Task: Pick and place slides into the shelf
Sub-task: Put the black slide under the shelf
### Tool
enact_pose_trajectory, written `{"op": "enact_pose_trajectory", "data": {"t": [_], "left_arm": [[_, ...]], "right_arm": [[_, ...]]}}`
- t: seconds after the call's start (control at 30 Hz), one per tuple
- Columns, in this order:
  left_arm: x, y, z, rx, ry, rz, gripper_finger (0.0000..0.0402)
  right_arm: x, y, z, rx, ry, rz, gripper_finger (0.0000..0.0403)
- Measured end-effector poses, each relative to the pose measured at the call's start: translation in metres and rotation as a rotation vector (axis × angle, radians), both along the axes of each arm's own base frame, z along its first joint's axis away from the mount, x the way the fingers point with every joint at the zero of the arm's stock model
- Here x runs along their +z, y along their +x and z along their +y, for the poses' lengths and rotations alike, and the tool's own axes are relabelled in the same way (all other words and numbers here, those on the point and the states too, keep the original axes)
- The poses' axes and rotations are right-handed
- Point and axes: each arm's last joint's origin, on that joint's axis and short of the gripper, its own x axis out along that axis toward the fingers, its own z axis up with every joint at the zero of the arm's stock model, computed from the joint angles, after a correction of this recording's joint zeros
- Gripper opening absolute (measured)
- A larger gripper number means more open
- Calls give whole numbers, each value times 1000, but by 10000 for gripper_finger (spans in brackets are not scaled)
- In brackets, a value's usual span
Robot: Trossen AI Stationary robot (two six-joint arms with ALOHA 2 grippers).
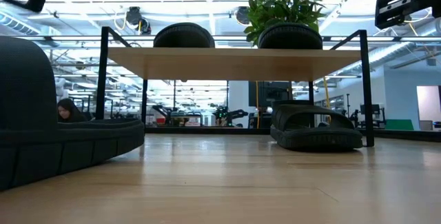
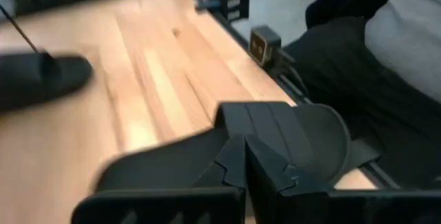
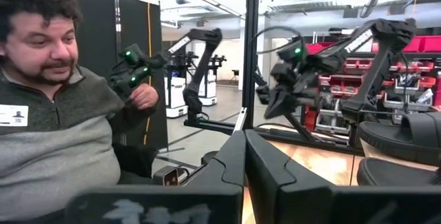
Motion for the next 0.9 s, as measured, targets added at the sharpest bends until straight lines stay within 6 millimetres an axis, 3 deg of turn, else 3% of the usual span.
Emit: {"op": "enact_pose_trajectory", "data": {"t": [0.2, 0.37, 0.63, 0.9], "left_arm": [[-25, 14, -22, 46, 24, 116, 4], [-26, 22, -31, 55, 32, 130, 30], [-8, 25, -42, 59, -98, 145, 121], [-15, 29, -32, 53, -72, 262, 222]], "right_arm": [[0, 0, -1, -27, 11, 7, 0], [0, 1, -1, -43, 29, 16, 0], [0, 1, -1, -42, 33, 18, 0], [0, 1, -1, -42, 33, 18, 0]]}}
